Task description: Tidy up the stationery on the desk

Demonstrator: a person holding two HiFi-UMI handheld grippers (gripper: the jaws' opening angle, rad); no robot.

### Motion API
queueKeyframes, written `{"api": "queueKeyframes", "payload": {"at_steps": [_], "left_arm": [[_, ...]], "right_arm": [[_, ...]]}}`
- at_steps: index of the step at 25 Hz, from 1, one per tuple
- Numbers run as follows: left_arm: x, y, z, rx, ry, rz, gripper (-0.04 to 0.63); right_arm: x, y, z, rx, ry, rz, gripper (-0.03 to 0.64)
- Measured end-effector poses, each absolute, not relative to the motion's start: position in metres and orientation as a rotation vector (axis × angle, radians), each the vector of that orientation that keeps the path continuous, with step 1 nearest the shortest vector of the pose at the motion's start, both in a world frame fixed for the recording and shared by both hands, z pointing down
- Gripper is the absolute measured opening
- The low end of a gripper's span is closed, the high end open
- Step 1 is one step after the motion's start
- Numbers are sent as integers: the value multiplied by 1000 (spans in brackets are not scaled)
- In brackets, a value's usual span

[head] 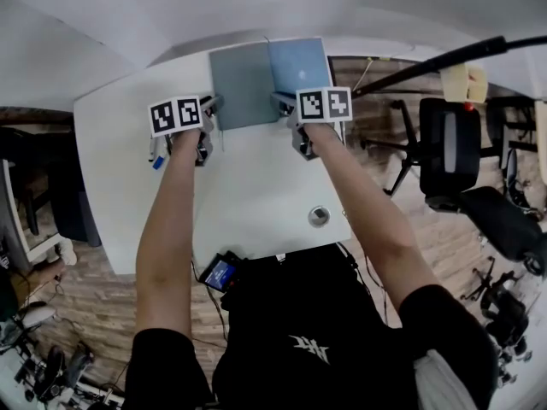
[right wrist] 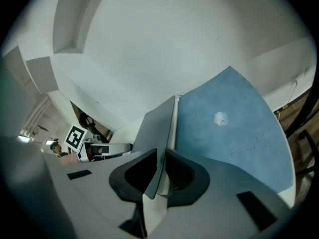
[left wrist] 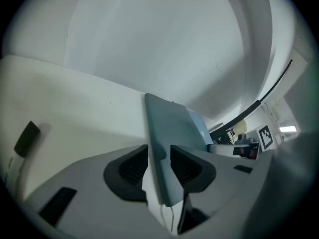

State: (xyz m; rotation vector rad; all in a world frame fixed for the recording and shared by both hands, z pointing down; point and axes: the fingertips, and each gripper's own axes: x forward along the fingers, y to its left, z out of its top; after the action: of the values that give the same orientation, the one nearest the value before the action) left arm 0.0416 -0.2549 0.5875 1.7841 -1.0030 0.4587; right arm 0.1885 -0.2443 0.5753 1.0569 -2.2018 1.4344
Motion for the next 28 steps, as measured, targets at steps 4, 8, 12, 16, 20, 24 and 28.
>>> {"api": "queueKeyframes", "payload": {"at_steps": [4, 8, 12, 16, 20, 24, 28], "left_arm": [[29, -245, 577, 1791, -1032, 431, 140], [20, -233, 553, 1840, -1048, 367, 135], [5, -214, 518, 1909, -1051, 290, 103], [-22, -187, 480, 1983, -1060, 224, 52], [-61, -156, 449, 2036, -1109, 134, 9], [-90, -122, 413, 2119, -1144, -3, 2], [-115, -82, 383, 2221, -1190, -63, 2]], "right_arm": [[202, -243, 562, 1131, -2219, 1369, 55], [211, -237, 537, 1196, -2280, 1295, 55], [204, -223, 502, 1197, -2392, 1184, 55], [182, -200, 462, 1132, -2538, 1032, 55], [142, -172, 415, 955, -2744, 898, 54], [107, -145, 372, 788, -2920, 764, 52], [67, -116, 342, 660, -2996, 597, 52]]}}
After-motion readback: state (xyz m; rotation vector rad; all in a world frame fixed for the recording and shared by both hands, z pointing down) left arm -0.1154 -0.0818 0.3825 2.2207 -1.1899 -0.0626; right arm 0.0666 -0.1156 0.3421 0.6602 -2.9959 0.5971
